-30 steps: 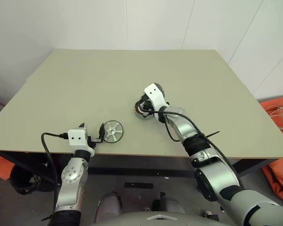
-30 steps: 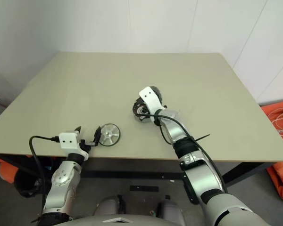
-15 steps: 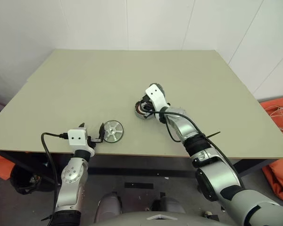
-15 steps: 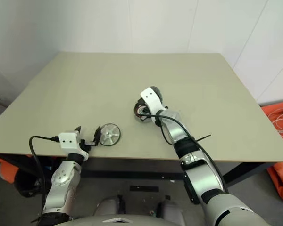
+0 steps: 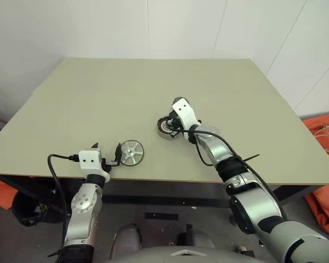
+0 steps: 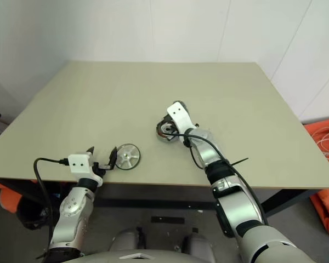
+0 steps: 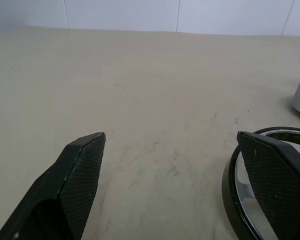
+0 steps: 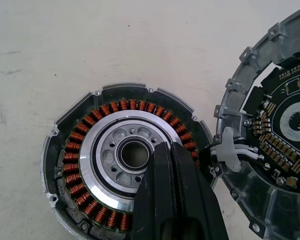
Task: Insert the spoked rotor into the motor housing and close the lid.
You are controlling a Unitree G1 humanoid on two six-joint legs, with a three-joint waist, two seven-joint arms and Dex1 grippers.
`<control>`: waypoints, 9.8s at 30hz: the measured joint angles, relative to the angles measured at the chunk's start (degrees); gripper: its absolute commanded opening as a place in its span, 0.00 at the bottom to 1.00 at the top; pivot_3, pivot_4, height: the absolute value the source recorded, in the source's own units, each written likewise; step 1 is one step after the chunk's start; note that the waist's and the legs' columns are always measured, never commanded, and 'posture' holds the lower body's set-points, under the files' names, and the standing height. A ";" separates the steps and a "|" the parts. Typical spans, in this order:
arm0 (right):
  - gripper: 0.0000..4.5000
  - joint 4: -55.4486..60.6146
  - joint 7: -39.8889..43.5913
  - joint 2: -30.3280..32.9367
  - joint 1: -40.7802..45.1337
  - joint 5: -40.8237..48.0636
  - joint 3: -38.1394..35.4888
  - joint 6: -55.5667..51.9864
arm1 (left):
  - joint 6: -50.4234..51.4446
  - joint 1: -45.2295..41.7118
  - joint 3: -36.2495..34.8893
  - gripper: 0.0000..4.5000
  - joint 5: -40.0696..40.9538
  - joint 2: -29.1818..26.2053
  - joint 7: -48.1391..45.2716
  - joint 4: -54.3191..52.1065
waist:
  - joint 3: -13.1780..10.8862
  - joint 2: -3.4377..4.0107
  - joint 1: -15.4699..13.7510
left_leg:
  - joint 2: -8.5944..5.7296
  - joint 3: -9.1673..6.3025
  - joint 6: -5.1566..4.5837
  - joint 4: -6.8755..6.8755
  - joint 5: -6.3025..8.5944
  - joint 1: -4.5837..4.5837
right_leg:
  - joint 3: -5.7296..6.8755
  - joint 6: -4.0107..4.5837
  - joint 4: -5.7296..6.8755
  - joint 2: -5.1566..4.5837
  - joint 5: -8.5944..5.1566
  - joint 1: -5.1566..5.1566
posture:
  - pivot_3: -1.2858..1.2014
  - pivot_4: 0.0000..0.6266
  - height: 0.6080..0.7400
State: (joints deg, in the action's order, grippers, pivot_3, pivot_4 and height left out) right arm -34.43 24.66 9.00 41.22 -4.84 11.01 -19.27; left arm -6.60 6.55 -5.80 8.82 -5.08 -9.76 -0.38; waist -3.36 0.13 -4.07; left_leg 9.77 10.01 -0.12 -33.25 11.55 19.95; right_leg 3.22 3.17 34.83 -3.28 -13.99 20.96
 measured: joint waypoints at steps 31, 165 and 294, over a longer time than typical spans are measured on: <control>0.00 37.78 9.42 3.55 -19.39 16.26 -3.75 -5.93 | 27.81 13.56 -2.12 1.00 36.17 -10.25 -13.00 -26.54 | -0.06 0.02 0.01 | 0.00 0.02 0.01 0.10 0.00 0.05 | 0.00 -0.07 -0.03 0.03 -0.11 0.13 | 0.52 0.00 1.00; 0.00 47.45 8.92 8.55 -24.14 27.43 -5.28 -13.70 | 43.93 -36.27 -12.11 0.10 46.35 14.26 -4.95 28.39 | -0.03 -0.13 -1.85 | -0.06 -0.14 0.26 -0.01 -0.18 0.12 | 0.01 -0.06 -0.08 0.05 -0.03 -0.03 | 0.52 0.00 1.00; 0.00 17.16 5.13 -4.07 -8.19 12.81 0.84 -3.91 | 40.55 -10.12 4.78 0.00 30.17 -3.24 -20.24 -8.86 | -0.17 -0.07 -1.14 | -0.02 -0.02 0.23 0.10 -0.15 0.14 | 0.00 0.00 -0.06 0.04 -0.03 0.12 | 0.52 0.00 1.00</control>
State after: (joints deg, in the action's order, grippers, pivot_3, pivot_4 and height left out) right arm -17.27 29.79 4.93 33.03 7.97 11.85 -23.19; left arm 33.95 -3.57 -1.02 38.99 -8.33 -29.99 -9.24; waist -3.52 0.07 -5.21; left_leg 9.75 9.99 0.11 -33.15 11.40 20.09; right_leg 3.22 3.17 34.77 -3.25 -14.02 21.09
